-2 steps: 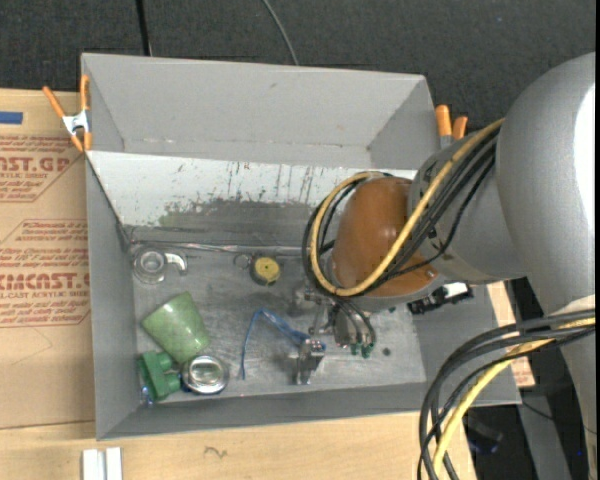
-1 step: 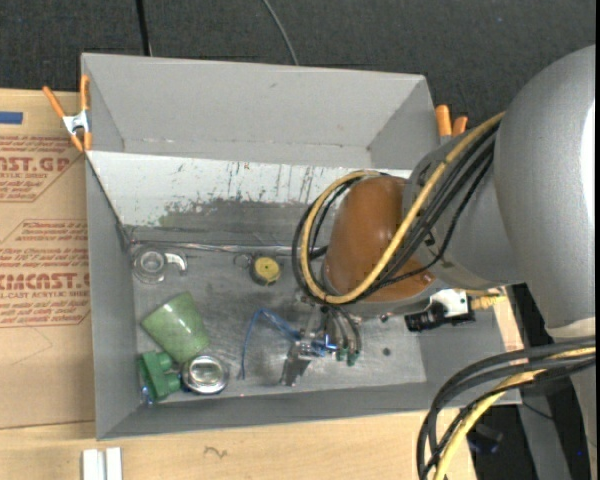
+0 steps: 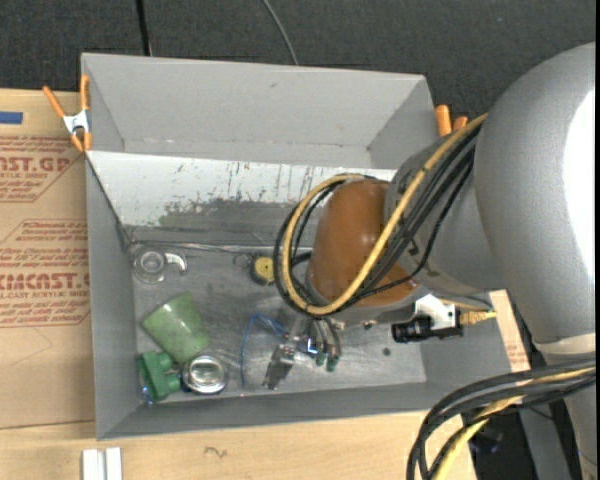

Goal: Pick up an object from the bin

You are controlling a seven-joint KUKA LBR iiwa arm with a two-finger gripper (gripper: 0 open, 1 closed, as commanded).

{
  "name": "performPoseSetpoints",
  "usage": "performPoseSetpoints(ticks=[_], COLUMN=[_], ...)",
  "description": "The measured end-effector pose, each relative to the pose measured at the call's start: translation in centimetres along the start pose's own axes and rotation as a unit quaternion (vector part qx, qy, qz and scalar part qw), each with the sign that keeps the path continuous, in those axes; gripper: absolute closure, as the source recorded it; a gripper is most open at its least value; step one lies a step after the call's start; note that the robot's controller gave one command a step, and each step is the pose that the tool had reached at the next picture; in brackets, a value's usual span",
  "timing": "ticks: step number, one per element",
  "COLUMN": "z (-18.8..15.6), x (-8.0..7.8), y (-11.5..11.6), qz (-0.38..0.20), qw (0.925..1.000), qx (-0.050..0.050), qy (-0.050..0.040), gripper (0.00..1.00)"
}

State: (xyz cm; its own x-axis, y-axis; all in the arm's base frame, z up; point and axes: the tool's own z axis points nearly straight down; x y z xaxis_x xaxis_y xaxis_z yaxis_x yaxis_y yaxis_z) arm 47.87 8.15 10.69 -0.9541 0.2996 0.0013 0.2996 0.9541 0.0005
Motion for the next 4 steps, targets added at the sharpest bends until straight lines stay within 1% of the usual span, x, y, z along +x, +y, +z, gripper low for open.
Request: performPoseSetpoints(ticks=[1, 2, 3, 4], z=[3.5, 3.5, 3.4, 0.0], x=[-0.4, -1.0, -1.0, -1.0], y=[0.0, -1.2, -1.2, -1.1], qz=[-0.030, 0.139, 0.139, 0.138], qw=[0.9995, 0.9903, 0.9903, 0.9904], qx=[-0.001, -0.001, -0.001, 0.000], qy=[-0.0060, 0.0009, 0.0021, -0.0013], gripper=[0.00, 0.00, 1.00, 1.00])
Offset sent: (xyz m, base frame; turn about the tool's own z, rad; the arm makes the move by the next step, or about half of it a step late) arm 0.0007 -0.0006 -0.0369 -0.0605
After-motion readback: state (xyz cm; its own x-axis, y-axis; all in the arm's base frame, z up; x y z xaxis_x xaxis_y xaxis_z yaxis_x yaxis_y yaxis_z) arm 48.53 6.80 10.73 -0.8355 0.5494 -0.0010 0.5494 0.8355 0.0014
